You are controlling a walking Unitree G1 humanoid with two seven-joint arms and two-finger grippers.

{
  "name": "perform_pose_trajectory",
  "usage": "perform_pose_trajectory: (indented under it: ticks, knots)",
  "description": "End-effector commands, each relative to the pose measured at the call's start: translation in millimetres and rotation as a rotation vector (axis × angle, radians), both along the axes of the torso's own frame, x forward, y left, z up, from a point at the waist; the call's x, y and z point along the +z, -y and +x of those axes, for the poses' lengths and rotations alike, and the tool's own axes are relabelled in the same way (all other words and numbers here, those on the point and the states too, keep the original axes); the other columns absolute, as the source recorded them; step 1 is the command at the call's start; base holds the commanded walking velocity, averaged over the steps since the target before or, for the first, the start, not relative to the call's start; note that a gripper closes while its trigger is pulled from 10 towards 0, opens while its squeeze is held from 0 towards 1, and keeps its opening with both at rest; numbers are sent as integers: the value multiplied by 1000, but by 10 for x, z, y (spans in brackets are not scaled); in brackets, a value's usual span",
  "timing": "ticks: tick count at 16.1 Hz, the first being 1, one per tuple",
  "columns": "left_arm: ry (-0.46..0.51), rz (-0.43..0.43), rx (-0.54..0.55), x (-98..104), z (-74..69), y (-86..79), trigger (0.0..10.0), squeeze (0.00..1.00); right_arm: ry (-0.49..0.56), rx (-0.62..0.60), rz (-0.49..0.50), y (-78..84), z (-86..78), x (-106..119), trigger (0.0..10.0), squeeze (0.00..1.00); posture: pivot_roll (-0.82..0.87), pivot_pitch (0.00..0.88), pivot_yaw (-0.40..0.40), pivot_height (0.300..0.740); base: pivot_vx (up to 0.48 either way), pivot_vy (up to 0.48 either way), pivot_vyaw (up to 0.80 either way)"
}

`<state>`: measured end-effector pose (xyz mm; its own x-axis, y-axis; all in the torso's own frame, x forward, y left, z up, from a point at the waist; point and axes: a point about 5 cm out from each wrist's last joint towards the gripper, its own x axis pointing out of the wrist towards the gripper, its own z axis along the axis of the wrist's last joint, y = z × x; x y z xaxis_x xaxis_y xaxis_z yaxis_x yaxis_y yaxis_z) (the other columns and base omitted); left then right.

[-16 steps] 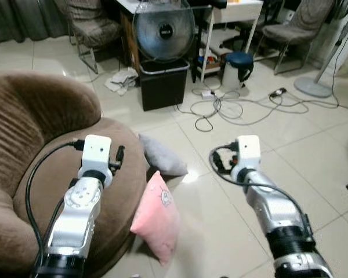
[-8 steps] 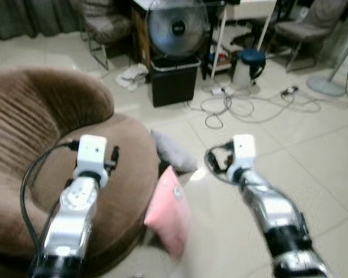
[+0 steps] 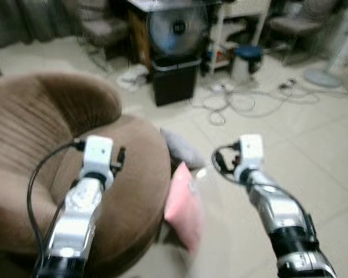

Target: Move the pillow to the sofa from floor

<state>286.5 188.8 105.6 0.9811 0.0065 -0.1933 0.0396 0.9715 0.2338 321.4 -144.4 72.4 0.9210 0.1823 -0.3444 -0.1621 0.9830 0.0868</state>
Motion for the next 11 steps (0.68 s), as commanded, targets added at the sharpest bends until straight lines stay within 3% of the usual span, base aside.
perform_pose_trajectory:
  ticks: [1, 9, 11]
  knots:
    - [10, 23, -19, 32, 8, 20, 10000, 0, 6, 2, 12, -18, 9, 16, 10000, 0, 47, 0, 2, 740, 0, -480, 0]
    - [10, 26, -25, 18, 11, 43, 10000, 0, 5, -3, 7, 3, 10, 21, 10000, 0, 44, 0, -1, 740, 0, -480, 0]
    - [6, 6, -16, 6, 6, 37, 10000, 0, 3, -1, 3, 0, 11, 19, 10000, 0, 44, 0, -3, 740, 0, 240, 0]
